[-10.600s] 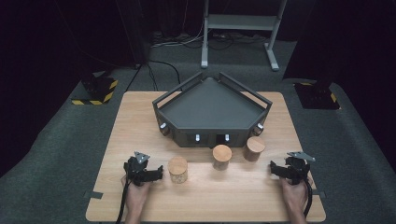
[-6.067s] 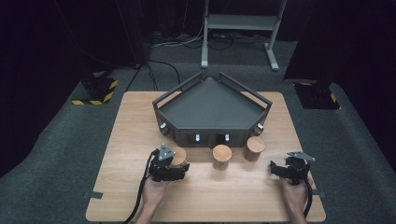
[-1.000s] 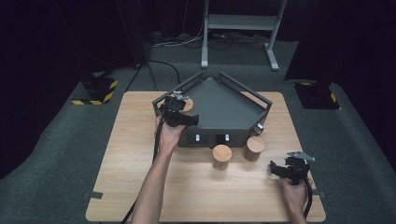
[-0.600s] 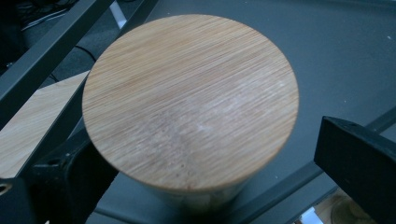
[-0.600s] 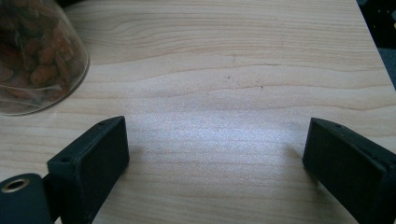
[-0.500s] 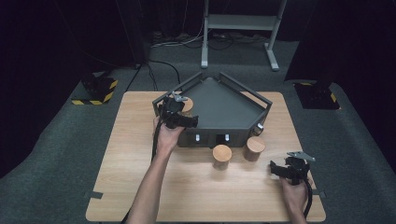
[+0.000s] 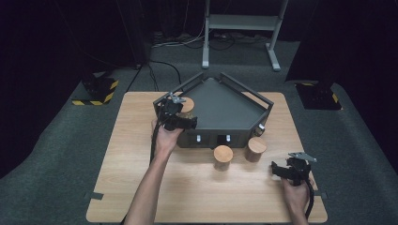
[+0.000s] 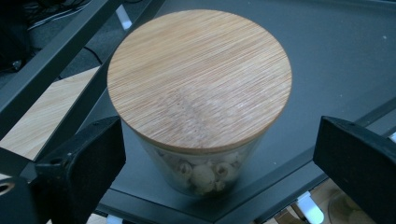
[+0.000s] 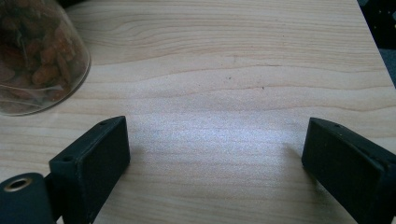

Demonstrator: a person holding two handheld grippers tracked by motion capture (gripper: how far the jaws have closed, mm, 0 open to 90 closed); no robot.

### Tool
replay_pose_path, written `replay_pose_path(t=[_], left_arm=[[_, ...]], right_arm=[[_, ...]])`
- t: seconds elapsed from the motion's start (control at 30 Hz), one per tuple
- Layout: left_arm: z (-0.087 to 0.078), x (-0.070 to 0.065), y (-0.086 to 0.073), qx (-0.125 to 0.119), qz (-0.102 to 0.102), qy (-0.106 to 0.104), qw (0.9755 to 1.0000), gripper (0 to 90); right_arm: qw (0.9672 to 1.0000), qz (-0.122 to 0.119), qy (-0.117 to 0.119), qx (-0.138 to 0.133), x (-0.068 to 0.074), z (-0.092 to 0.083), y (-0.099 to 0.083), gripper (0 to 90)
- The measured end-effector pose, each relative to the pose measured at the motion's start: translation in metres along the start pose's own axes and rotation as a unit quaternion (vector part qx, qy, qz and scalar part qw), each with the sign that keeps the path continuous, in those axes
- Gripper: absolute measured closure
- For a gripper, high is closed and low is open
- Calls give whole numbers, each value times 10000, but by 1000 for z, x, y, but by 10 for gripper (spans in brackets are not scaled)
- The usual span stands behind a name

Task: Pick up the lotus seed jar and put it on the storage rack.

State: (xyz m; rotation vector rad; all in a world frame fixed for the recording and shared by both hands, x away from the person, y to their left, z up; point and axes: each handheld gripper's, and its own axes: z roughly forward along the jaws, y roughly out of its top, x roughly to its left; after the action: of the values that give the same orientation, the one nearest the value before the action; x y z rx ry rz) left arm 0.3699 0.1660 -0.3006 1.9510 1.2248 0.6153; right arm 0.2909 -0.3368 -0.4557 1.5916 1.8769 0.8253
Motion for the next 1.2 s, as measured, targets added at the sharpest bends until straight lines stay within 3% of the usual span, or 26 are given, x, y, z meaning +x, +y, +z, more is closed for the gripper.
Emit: replay_pose_path(t=[0.07, 0.13, 0.27, 0.57, 1.2], left_arm=[[-3, 4, -1, -46, -153, -113, 9998, 26], [-6, 3, -2, -71, -181, -124, 9997, 27], [-11, 1, -3, -84, -124, -156, 9998, 29], [-18, 7, -12, -93, -239, -193, 9995, 33], [-36, 12, -30, -163, -286, -139, 9994, 36]], right_arm=[[10000, 8, 0, 2, 0, 0, 0, 71], [10000, 1, 0, 0, 0, 0, 0, 72], [10000, 9, 0, 2, 0, 0, 0, 72], [10000, 1, 0, 0, 0, 0, 0, 71], [10000, 8, 1, 1, 0, 0, 0, 72]])
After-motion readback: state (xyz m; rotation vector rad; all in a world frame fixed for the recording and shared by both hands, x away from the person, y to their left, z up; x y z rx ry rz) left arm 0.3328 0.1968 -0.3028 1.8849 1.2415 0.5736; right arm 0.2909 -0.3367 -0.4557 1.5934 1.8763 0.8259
